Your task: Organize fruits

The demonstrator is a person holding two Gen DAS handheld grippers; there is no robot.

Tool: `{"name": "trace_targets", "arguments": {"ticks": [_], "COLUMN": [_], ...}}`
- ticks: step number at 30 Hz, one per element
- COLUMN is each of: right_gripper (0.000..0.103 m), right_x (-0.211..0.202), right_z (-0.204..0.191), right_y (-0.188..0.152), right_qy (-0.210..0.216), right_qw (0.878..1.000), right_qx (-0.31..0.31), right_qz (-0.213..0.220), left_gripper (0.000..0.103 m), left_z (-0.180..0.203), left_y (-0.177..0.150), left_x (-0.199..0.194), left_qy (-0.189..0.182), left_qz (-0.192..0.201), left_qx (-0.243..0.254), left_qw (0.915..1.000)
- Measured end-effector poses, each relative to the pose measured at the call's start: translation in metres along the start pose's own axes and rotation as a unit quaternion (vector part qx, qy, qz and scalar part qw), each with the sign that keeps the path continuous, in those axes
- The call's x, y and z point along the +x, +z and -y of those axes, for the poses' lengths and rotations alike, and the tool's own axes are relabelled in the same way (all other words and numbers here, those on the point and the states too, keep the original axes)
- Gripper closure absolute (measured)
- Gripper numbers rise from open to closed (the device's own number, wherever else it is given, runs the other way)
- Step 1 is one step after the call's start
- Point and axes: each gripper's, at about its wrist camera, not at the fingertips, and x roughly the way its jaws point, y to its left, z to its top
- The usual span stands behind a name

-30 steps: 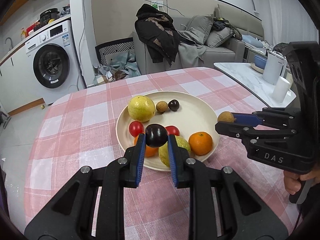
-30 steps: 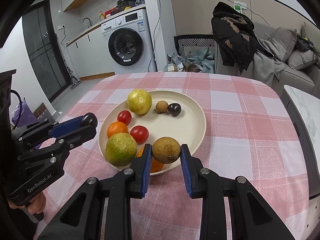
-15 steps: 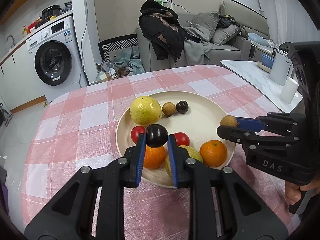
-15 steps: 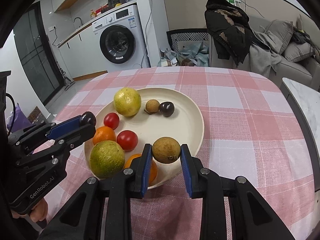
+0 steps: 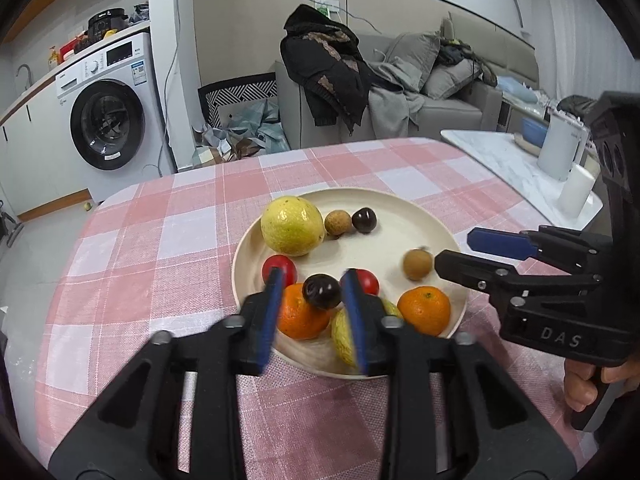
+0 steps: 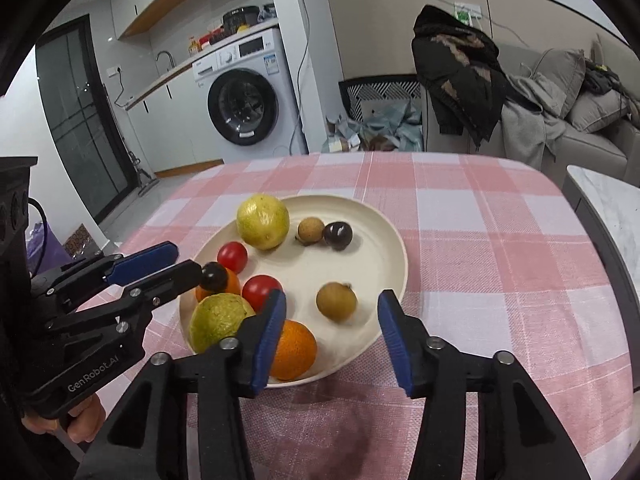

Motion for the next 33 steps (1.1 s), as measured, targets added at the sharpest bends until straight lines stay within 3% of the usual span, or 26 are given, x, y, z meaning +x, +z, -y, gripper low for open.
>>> {"name": "trace_targets", "arguments": {"ticks": [2, 5, 7, 9, 17, 21, 33], "right_gripper": [0.04, 0.012, 0.005, 0.003, 0.0, 0.0, 0.0], "right_x": [-0.008, -0.018, -0.026, -0.031, -0.058, -0.064, -0.071], "right_z": [0.0, 0.002, 0.002, 0.001, 0.001, 0.002, -0.008], "right_y": [-0.001, -0.004, -0.008, -0.011, -0.031, -0.038, -0.046], "right_qy": [-0.006, 0.001, 0.002, 0.004, 0.015, 0.035, 0.026], "right_qw": [1.0, 1.0, 0.999, 0.999, 0.995, 0.994, 0.99], "right_qx": [-0.005, -0.008, -0.011, -0.017, -0.02, -0.019, -0.048], "right_qz": [0.009, 0.025, 0.035, 0.042, 0.098, 0.098, 0.133], "left_gripper": [0.03, 0.017, 0.013, 0.002, 0.001, 0.001, 0.001], "left_z": [-0.004, -0.009, -0.011, -0.011, -0.007, -0.006, -0.008], "left_y": [-0.002, -0.007, -0.01, -0.015, -0.039, -0.049, -0.063], "left_x": [-0.009, -0.025, -0.034, -0.043, -0.081, -0.091, -0.101], "left_qy": [0.006, 0.007, 0.012, 0.017, 0.019, 0.024, 0.019], "left_qz": [0.014, 0.035, 0.038, 0.043, 0.071, 0.084, 0.107], "left_qx": [-0.009, -0.017, -0.016, -0.012, -0.002, -0.008, -0.018], "left_qw": [0.9998, 0.9992, 0.9991, 0.9989, 0.9973, 0.9962, 0.9939]}}
